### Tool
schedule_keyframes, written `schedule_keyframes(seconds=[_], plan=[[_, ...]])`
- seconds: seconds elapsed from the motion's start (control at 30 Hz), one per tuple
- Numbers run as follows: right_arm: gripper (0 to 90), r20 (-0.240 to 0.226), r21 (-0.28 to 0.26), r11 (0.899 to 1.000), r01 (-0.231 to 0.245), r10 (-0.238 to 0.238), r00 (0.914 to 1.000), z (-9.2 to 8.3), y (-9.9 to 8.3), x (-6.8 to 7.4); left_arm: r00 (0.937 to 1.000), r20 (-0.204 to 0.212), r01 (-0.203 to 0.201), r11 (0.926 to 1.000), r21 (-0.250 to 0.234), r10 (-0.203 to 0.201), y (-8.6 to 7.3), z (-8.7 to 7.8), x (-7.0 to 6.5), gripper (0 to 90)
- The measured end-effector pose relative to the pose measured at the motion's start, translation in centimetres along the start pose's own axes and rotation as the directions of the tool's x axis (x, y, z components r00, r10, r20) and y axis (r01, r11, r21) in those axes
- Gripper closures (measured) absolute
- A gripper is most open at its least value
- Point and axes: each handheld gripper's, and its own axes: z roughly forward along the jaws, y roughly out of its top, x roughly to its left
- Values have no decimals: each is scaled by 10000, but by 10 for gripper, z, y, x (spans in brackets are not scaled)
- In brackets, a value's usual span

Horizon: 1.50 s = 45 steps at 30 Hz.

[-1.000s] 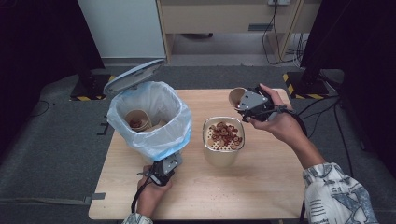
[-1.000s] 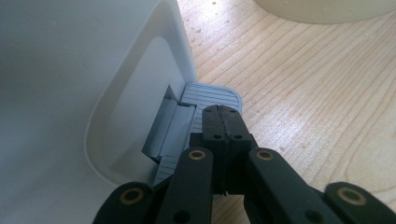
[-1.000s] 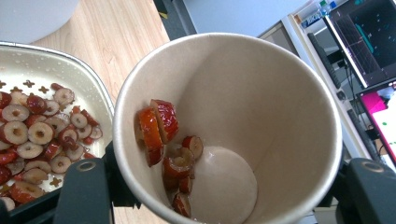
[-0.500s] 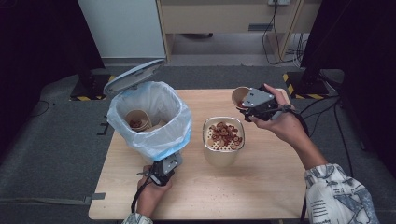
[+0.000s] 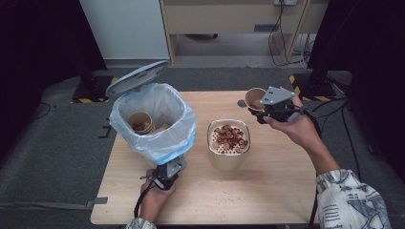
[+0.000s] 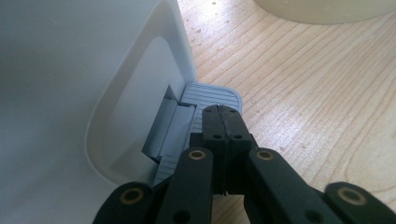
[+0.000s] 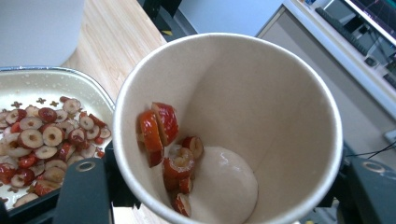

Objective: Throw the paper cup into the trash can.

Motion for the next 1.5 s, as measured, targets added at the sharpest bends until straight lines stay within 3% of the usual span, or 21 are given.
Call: schedule_keyframes(seconds=[0.07, 0.33, 0.53, 1.13, 1.5], plan=[[317, -189, -73, 9992, -391, 390, 9991, -1, -5, -3, 10000, 3, -4, 10000, -10, 4, 0, 0, 0, 891], [315, -844, -124, 9949, -1005, 991, 9915, -9, -22, -11, 10000, 1, 10, 10000, 20, -10, 0, 0, 0, 891], [315, -1425, -113, 9852, -1712, 1679, 9755, -12, -35, -15, 10000, 3, 19, 10000, 13, -19, 0, 0, 0, 891], [315, -2202, 110, 9706, -2405, 2369, 9462, -16, -50, -18, 10000, 3, 16, 10000, 23, -16, 0, 0, 0, 891], [317, -2478, 241, 9642, -2642, 2618, 9328, -19, -54, -20, 10000, -6, 5, 10000, -4, -5, 0, 0, 0, 891]])
